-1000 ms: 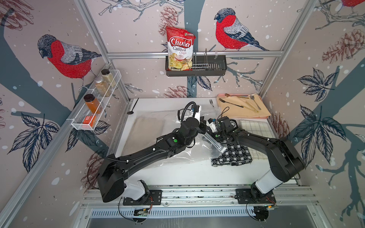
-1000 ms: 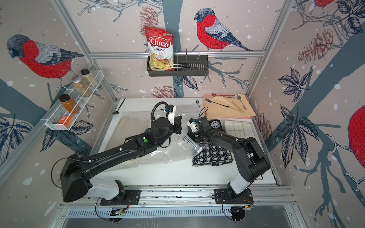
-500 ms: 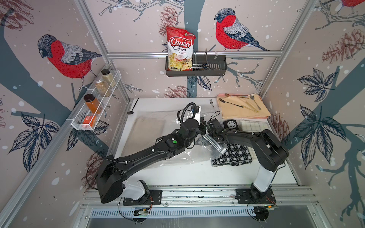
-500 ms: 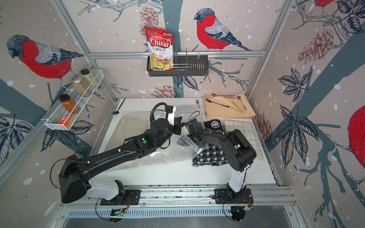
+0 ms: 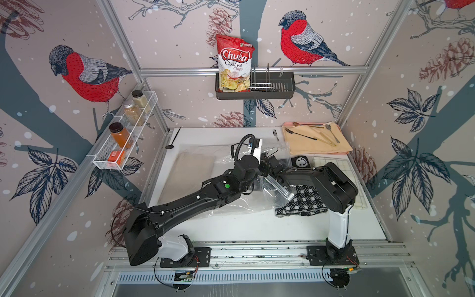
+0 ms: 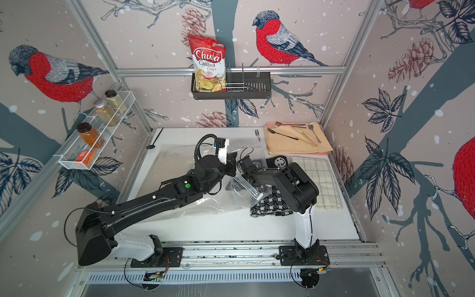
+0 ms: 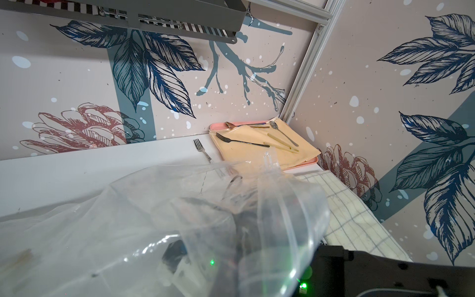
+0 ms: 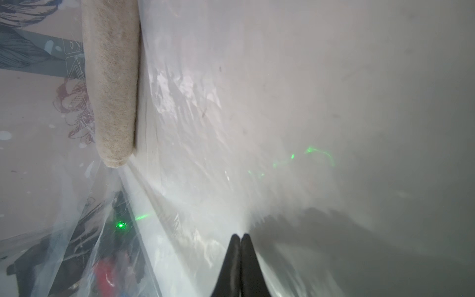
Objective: Take the scarf out of the vacuum bag
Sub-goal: Take out the scarf from the vacuum bag.
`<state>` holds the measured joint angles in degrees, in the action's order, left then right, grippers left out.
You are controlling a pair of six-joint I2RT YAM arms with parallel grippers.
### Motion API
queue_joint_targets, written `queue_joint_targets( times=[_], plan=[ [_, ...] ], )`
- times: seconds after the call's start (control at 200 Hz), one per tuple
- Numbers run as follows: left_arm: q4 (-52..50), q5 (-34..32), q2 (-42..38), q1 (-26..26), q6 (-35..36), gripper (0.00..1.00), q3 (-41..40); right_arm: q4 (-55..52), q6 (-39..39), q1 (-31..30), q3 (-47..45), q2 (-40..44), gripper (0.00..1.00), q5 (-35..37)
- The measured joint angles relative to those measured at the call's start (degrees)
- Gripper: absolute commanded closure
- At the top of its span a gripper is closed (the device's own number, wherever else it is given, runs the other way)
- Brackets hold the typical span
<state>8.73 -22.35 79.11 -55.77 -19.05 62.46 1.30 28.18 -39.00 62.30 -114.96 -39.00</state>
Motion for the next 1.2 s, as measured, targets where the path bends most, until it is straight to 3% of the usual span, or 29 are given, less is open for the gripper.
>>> queue_joint_targets(
  times=[0.295,0.43,0.5,0.64,0.76,0.82,0.981,1.201],
  plan=[
    [-0.04,0.24,-0.26,-0.28,0.00,1.00,0.04,8.07,8.37,-1.84,2.01,-2.58,0.98,-2.78],
    [-0.04,0.24,-1.22,-0.33,0.00,1.00,0.11,12.81,12.98,-2.80,4.37,-4.24,0.87,-4.79],
    [-0.04,0.22,-1.60,-0.44,0.00,1.00,0.11,15.98,15.50,-3.43,5.46,-5.25,0.72,-5.88],
    [-0.04,0.22,-1.95,-0.85,0.00,1.00,0.11,22.56,20.87,-4.22,5.75,-7.21,0.54,-8.02],
    [-0.04,0.07,-2.03,-0.96,0.00,1.00,0.09,29.79,25.55,-4.50,4.59,-9.11,0.49,-9.90],
    [-0.04,-0.15,-2.05,-0.98,0.00,1.00,0.09,32.74,28.06,-4.59,4.11,-10.08,0.38,-10.75],
    [-0.04,-0.20,-2.05,-1.01,0.02,1.00,0.09,37.81,32.11,-5.55,4.90,-11.87,0.33,-12.41],
    [-0.04,-0.39,-2.25,-1.05,0.04,1.00,-0.04,36.79,32.11,-6.62,9.09,-13.92,0.29,-12.48]
  ],
)
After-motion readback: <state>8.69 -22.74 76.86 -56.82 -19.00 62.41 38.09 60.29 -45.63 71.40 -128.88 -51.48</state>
